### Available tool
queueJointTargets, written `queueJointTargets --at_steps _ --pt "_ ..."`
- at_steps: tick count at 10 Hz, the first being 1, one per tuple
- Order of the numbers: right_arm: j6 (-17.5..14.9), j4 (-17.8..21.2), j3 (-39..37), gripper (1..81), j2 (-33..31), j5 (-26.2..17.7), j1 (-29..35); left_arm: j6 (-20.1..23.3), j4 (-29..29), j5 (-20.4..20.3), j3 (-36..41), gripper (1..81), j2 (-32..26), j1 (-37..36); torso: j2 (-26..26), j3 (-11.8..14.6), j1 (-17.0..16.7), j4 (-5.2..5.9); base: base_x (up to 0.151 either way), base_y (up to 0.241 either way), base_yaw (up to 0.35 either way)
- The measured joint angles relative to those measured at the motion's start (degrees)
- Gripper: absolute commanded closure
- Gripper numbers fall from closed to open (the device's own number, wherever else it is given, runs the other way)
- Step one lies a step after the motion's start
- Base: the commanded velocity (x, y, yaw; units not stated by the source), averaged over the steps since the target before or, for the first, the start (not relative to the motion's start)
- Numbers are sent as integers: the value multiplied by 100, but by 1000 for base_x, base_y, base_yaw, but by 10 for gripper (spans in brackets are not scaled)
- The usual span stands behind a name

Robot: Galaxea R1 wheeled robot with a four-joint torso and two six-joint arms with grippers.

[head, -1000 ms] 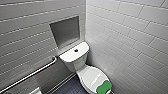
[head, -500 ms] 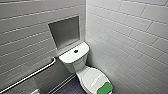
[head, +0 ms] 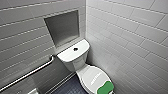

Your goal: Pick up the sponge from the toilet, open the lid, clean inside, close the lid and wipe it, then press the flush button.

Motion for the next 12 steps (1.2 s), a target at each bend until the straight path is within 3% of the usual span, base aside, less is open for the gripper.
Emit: queueJointTargets --at_steps 4,8,12 --pt "46 116 197 10 219 -245 634 0 0 -2 -27 10 55 7 -807 -20 503 0 0 0 0" --pt "239 171 217 10 473 -391 1030 1 0 11 -38 10 60 2 -1495 -474 925 0 0 0 0" --pt "516 188 212 10 217 -394 1111 0 0 -5 -49 10 61 0 -2271 -557 1403 0 0 0 0"
